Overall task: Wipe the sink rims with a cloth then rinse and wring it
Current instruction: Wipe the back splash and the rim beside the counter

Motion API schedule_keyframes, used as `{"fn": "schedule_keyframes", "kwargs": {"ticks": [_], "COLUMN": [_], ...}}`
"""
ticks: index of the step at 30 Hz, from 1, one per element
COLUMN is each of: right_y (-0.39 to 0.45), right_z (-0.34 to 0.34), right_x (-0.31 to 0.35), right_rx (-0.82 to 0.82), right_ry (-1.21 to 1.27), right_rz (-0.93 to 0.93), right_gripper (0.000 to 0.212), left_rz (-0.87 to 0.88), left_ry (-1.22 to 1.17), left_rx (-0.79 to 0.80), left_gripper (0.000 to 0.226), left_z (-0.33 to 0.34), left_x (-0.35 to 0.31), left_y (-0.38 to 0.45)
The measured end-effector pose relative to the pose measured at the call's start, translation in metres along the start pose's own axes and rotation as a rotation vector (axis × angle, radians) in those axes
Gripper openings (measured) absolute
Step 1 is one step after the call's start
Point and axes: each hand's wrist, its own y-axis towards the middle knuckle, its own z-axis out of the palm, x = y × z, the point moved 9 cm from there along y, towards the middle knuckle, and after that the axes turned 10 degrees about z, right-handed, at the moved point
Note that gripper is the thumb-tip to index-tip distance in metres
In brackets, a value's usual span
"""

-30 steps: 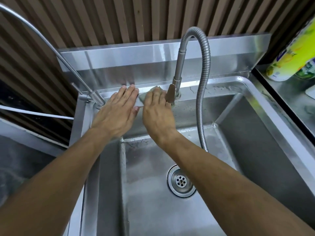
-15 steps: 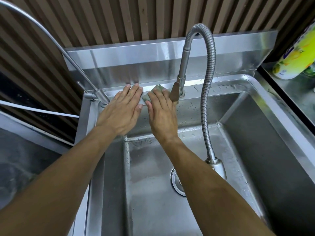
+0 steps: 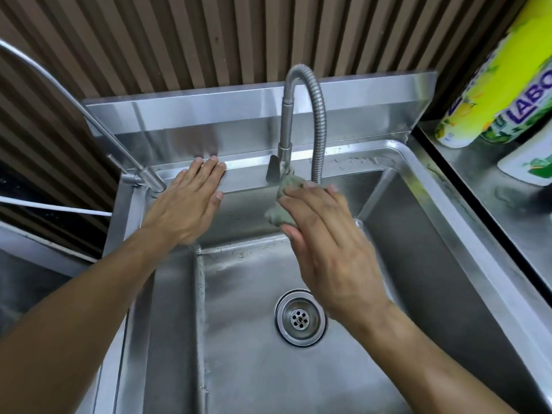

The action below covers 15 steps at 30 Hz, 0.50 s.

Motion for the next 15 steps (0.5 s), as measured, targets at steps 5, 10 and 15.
{"fn": "schedule_keyframes", "kwargs": {"ticks": [5,10,15], "right_y": [0.011,0.047,0.081], "right_z": [-0.051,-0.008,0.099], "right_x": [-0.035,-0.098,-0.134], "right_rx": [-0.057,0.005,0.311], "right_ry": [-0.060,-0.070,0.000], "right_rz": [-0.012,0.123,0.213], "right_gripper": [0.039,0.035,0.038], "left_rz": [-0.023,0.031,0.099], "left_ry": [-0.015,0.019,0.123], "left_rx": [0.023,0.017,-0.049], "left_gripper": [0.069,0.068,0.063], "left_z": [-0.004,-0.009,-0.010], "left_x": [-0.006,-0.024,-0.044], "left_y": [0.005,0.033,0.051]}}
